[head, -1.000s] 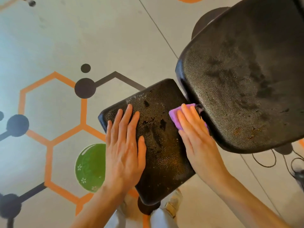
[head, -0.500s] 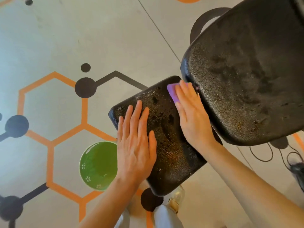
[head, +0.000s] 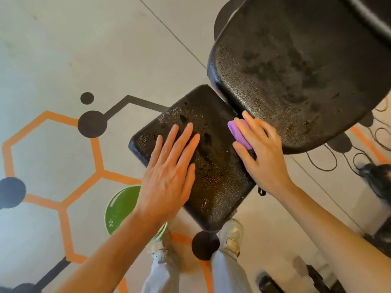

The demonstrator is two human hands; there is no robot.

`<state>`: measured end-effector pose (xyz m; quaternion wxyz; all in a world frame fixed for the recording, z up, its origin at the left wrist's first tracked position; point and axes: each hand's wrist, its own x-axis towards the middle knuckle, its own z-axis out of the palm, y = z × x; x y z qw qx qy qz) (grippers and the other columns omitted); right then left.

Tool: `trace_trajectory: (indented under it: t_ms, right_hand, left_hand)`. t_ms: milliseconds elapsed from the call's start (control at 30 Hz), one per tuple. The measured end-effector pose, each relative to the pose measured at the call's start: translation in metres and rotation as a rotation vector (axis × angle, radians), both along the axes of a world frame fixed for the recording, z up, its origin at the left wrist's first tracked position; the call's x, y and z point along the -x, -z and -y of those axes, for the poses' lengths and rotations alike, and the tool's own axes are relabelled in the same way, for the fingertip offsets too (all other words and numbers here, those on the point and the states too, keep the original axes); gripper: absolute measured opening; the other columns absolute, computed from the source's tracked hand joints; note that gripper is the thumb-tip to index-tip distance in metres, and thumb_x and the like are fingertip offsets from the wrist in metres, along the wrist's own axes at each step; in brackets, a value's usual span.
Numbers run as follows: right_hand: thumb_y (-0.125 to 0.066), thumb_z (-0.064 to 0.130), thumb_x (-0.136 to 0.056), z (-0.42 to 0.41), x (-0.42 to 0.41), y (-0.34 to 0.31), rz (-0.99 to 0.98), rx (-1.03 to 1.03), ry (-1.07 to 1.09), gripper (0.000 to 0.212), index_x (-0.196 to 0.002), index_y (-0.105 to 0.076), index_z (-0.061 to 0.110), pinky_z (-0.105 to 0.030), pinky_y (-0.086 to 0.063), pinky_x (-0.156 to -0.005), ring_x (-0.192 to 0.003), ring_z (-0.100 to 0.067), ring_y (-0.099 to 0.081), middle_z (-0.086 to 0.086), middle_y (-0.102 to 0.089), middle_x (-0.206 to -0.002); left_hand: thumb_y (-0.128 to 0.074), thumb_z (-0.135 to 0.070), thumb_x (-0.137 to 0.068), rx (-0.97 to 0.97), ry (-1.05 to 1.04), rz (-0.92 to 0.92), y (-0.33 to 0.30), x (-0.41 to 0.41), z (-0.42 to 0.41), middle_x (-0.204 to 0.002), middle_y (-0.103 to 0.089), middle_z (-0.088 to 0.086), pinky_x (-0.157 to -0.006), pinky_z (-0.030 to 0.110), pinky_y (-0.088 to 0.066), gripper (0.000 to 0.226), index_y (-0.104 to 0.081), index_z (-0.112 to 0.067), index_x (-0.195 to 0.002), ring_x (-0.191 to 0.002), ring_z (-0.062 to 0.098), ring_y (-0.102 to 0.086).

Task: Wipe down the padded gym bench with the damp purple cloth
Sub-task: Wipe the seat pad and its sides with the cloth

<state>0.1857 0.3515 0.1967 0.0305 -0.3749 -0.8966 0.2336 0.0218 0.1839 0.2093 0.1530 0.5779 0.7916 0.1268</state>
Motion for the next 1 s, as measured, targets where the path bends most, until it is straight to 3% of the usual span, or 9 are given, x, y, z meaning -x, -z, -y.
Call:
trace_trajectory:
  t_ms: [233,333,400,500,567,700,767,900,1000]
  right_hand:
    - [-0.023,0.036,-0.104,0.09,0.016,-0.007,0.026,0.074,0.366,0.05,-0.152,-0.014,0.025,-0.04,-0.006,-0.123,-0.15,-0.013,0.001,0.004,-0.01,-0.162]
    - [-0.015,0.04,-0.102,0.158,0.015,-0.021,0.138,0.048,0.31,0.054,-0.153,-0.016,0.022,-0.04,-0.009,-0.123,-0.151,-0.017,-0.001,0.001,-0.01,-0.162]
    - [-0.018,0.037,-0.104,0.129,0.013,-0.01,0.15,0.007,0.293,0.052,-0.152,-0.019,0.019,-0.043,-0.012,-0.122,-0.15,-0.02,-0.005,-0.002,-0.012,-0.162]
    - [-0.023,0.031,-0.105,0.063,0.031,0.002,0.15,-0.021,0.557,0.05,-0.152,-0.02,0.016,-0.048,-0.013,-0.122,-0.15,-0.023,-0.006,-0.006,-0.012,-0.162]
    - [-0.023,0.03,-0.105,0.087,0.041,0.002,0.112,-0.047,0.669,0.05,-0.152,-0.018,0.017,-0.047,-0.012,-0.123,-0.151,-0.022,-0.005,-0.005,-0.012,-0.162]
    - [-0.019,0.035,-0.103,0.197,0.029,-0.028,0.099,0.019,0.393,0.052,-0.153,-0.017,0.02,-0.041,-0.011,-0.122,-0.15,-0.02,-0.007,-0.001,-0.014,-0.162]
    - [-0.02,0.034,-0.105,0.156,0.018,-0.015,0.1,0.023,0.385,0.05,-0.153,-0.016,0.022,-0.042,-0.008,-0.123,-0.15,-0.018,-0.003,0.001,-0.011,-0.162]
    - [-0.026,0.027,-0.105,0.074,0.032,0.006,0.063,-0.003,0.726,0.049,-0.152,-0.02,0.017,-0.047,-0.007,-0.122,-0.151,-0.022,-0.002,-0.004,-0.01,-0.162]
    - [-0.028,0.029,-0.104,0.17,0.048,-0.008,-0.026,-0.015,0.664,0.049,-0.151,-0.025,0.016,-0.04,-0.006,-0.123,-0.151,-0.02,-0.005,-0.003,-0.015,-0.161]
  left_hand:
    - [-0.027,-0.029,-0.102,0.007,0.087,-0.082,0.006,0.003,-0.003,-0.161,-0.029,0.006,-0.123,0.042,-0.011,0.052,-0.037,-0.014,-0.151,-0.151,0.024,-0.02]
    - [-0.028,-0.027,-0.101,0.0,0.101,-0.053,0.004,0.004,-0.002,-0.161,-0.029,0.006,-0.123,0.042,-0.016,0.052,-0.037,-0.013,-0.151,-0.151,0.024,-0.022]
    - [-0.029,-0.027,-0.102,0.003,0.112,-0.052,0.003,0.006,-0.002,-0.162,-0.027,0.004,-0.123,0.041,-0.016,0.052,-0.035,-0.014,-0.152,-0.152,0.023,-0.021]
    - [-0.027,-0.029,-0.103,0.018,0.116,-0.073,0.006,0.007,-0.002,-0.163,-0.024,0.002,-0.125,0.04,-0.013,0.052,-0.031,-0.016,-0.154,-0.152,0.022,-0.017]
    - [-0.025,-0.03,-0.103,0.023,0.115,-0.075,0.007,0.006,-0.002,-0.163,-0.023,0.002,-0.125,0.04,-0.013,0.053,-0.03,-0.017,-0.154,-0.153,0.021,-0.017]
    - [-0.025,-0.029,-0.103,0.02,0.117,-0.067,0.006,0.006,-0.001,-0.163,-0.024,0.003,-0.124,0.04,-0.013,0.052,-0.031,-0.016,-0.154,-0.153,0.022,-0.016]
    - [-0.026,-0.029,-0.104,0.016,0.124,-0.065,0.006,0.006,-0.001,-0.163,-0.022,0.002,-0.125,0.039,-0.012,0.052,-0.029,-0.017,-0.154,-0.153,0.021,-0.015]
    - [-0.027,-0.029,-0.104,0.01,0.107,-0.086,0.009,0.005,-0.001,-0.164,-0.022,0.001,-0.125,0.038,-0.01,0.052,-0.029,-0.018,-0.154,-0.153,0.02,-0.015]
    - [-0.029,-0.026,-0.103,-0.017,0.104,-0.085,0.01,0.005,-0.001,-0.163,-0.025,0.002,-0.125,0.039,-0.015,0.051,-0.033,-0.015,-0.153,-0.152,0.022,-0.018]
